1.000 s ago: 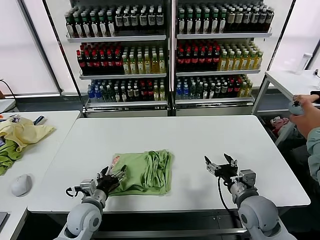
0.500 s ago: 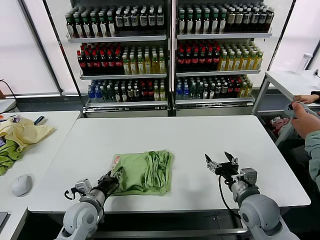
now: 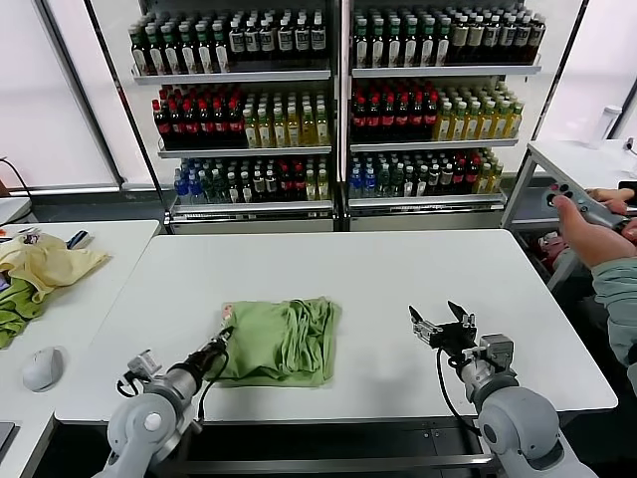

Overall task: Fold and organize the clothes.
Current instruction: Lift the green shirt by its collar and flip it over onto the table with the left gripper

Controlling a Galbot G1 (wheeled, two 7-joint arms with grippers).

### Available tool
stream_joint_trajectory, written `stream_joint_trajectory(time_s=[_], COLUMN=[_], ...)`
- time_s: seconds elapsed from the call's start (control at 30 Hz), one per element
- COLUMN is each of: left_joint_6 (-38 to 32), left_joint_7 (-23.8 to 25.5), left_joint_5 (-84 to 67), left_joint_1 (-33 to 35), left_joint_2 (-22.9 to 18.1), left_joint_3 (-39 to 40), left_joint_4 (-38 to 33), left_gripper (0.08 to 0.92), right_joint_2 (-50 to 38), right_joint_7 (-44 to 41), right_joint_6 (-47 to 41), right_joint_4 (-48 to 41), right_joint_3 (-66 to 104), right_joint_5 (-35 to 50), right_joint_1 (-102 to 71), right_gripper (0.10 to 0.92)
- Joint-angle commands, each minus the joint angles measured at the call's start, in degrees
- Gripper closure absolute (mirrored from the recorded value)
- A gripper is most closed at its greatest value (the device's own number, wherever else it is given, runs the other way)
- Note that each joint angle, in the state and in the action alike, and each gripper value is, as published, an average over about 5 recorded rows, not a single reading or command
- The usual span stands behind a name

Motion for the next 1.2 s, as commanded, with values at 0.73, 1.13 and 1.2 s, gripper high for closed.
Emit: stream_joint_trajectory(time_s=[0.73,1.13,1.2], left_joint_6=[4.6,3.0,3.6], left_joint_7=[-3.6,-1.5,-1.8], left_joint_5=[-0.9,42.5,42.9], left_joint_1=[-4.8,-11.7,-13.1], left_joint_2=[16.7,-0.7,-2.3], left_joint_3=[-8.4,25.0,27.3], left_joint_4=[-13.3,-2.2,-1.8], left_gripper=[0.889,0.889,0.889], right_joint_2=[1.9,2.3,2.3], right_joint_7=[-0.1,-0.4,-0.5], right_joint_6=[0.2,0.8,0.9], right_joint_4=[2.5,4.8,5.1], right_joint_3=[1.5,5.2,5.7], right_joint_5=[0.4,0.4,0.4], right_joint_1=[-1.3,-4.3,-4.8], right_gripper=[0.203,0.203,0.203])
